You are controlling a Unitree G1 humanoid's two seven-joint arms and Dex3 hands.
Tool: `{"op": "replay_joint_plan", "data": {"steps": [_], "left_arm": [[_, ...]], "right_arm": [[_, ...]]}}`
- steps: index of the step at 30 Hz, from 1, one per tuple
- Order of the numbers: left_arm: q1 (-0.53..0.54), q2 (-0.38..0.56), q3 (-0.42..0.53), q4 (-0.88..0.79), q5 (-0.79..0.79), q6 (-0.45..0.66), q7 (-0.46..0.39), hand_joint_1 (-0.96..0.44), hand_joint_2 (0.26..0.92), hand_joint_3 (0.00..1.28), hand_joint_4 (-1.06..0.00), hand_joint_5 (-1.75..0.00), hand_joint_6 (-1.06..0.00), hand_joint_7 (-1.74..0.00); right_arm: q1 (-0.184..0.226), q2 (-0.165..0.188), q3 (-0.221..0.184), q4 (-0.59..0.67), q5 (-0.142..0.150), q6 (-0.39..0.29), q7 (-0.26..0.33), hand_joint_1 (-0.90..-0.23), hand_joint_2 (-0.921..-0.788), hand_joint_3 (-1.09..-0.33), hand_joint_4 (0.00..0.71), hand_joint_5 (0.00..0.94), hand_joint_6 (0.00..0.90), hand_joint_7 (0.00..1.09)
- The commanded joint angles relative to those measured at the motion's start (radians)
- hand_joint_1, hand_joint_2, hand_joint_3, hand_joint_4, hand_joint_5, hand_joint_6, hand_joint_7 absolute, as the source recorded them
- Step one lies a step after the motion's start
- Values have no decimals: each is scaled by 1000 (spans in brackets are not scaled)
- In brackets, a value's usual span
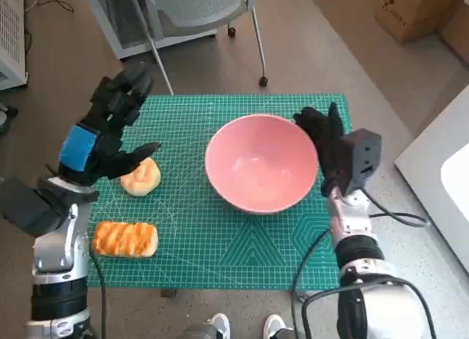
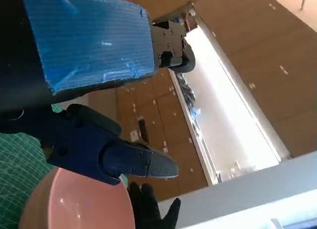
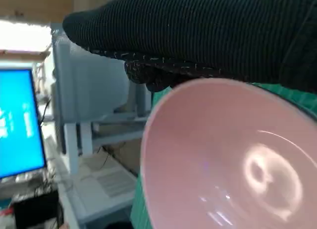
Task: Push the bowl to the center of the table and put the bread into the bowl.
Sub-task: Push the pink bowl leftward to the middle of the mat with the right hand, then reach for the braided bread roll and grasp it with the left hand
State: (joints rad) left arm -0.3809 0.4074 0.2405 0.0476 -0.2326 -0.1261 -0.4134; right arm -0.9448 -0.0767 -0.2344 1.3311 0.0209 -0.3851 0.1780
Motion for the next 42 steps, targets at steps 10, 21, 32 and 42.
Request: {"op": "replay_joint_plan", "data": {"steps": [10,21,32,42], "left_arm": [[47,12,24,-45,5,-16,27,-560,921,137,-193,-8,-4,-528],[77,12,34,-82,-8,4,41,-564,921,135,-193,-6,1,-527],[95,15,45,-126,-6,29,54,-552,921,130,-190,-3,1,-519],[97,29,52,-125,0,26,50,-556,921,136,-196,-5,1,-524]], "right_arm": [[-17,47,17,18,-37,39,11,-687,-921,-796,179,14,341,43],[-26,74,15,19,-36,45,19,-684,-921,-788,189,13,340,39],[-58,26,14,4,-33,20,51,-645,-921,-811,183,4,322,26],[-90,-56,-19,-26,3,-104,113,-684,-921,-790,128,0,305,15]]}}
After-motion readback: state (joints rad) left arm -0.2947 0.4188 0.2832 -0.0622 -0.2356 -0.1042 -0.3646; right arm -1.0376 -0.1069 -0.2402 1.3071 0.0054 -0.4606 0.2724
